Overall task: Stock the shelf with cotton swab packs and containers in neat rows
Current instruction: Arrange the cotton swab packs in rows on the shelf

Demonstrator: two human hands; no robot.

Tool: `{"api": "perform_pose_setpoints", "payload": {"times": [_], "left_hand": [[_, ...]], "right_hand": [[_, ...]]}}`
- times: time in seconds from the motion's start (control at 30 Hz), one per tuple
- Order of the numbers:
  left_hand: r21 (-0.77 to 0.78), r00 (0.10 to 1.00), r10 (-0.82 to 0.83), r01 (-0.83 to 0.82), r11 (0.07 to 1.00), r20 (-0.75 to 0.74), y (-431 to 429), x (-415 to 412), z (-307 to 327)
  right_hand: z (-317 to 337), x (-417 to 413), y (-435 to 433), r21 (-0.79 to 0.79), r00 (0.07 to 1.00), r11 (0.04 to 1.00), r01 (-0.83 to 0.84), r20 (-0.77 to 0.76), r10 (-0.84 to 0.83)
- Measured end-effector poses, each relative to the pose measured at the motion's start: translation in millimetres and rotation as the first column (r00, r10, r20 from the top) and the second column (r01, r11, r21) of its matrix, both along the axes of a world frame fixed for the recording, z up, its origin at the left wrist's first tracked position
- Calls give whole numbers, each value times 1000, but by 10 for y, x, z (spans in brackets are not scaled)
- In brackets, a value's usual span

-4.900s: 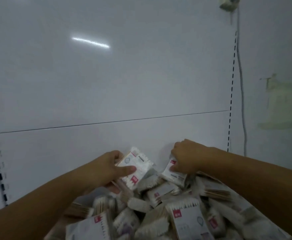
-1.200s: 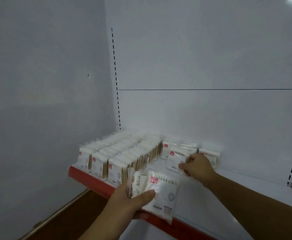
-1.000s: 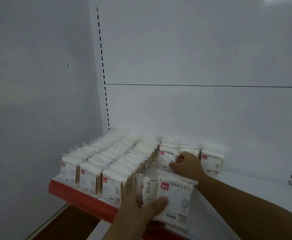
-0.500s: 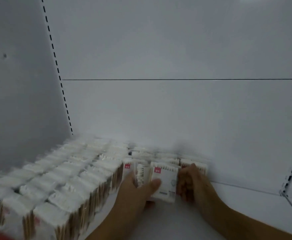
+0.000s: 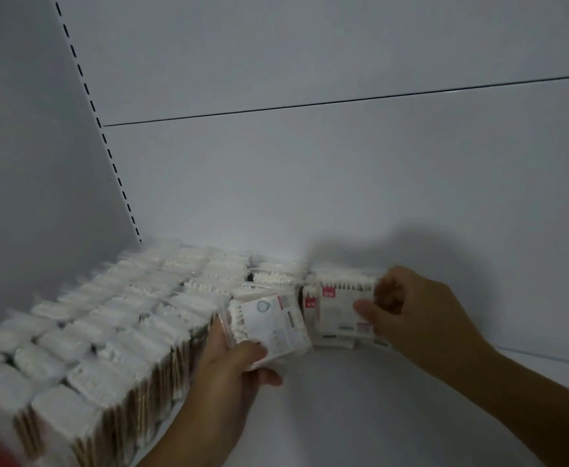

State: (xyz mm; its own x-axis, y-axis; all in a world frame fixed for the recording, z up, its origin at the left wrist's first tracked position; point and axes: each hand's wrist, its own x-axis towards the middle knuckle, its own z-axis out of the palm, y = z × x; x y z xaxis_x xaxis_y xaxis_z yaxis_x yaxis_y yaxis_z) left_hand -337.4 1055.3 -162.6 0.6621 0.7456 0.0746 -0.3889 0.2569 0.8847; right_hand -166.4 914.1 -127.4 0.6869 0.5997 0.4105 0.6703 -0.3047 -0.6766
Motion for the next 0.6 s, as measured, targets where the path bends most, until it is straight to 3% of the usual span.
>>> {"api": "perform_pose_setpoints", "payload": {"times": [0.1, 0.2, 0.27, 0.3, 0.37, 0.4, 0.47, 0.5, 0.53, 0.6], "left_hand": [[25, 999, -52, 52, 998, -8, 11, -19, -1], [54, 998, -57, 58, 997, -21, 2, -30, 0], [84, 997, -75, 77, 993, -25, -23, -41, 12], [125, 995, -93, 98, 987, -45, -34, -54, 23], [300, 976, -166, 203, 932, -143, -78, -112, 41], [404, 949, -226, 300, 864, -221, -116, -138, 39], [562, 881, -284, 463, 685, -379, -222, -162, 35], [616, 884, -237, 453, 644, -403, -268, -148, 24], [654, 905, -175, 404, 640, -388, -311, -116, 10], [644, 948, -95, 279, 712, -305, -328, -66, -8]], "right_hand": [[-123, -58, 64, -283, 993, 959, 7, 114, 26], [-31, -4, 33, -509, 978, 860, 18, 188, 90], [163, 17, -36, -473, 960, 879, 56, 269, 83], [266, 19, -81, -356, 954, 933, 60, 295, 51], [431, -42, -193, -37, 966, 995, -94, 237, 100], [489, -121, -250, -14, 951, 975, -221, 219, 219], [485, -355, -292, -268, 875, 880, -392, 187, 447], [437, -465, -277, -413, 829, 811, -415, 196, 524], [390, -527, -260, -512, 775, 758, -403, 249, 580], [435, -524, -240, -511, 752, 785, -350, 346, 561]]}}
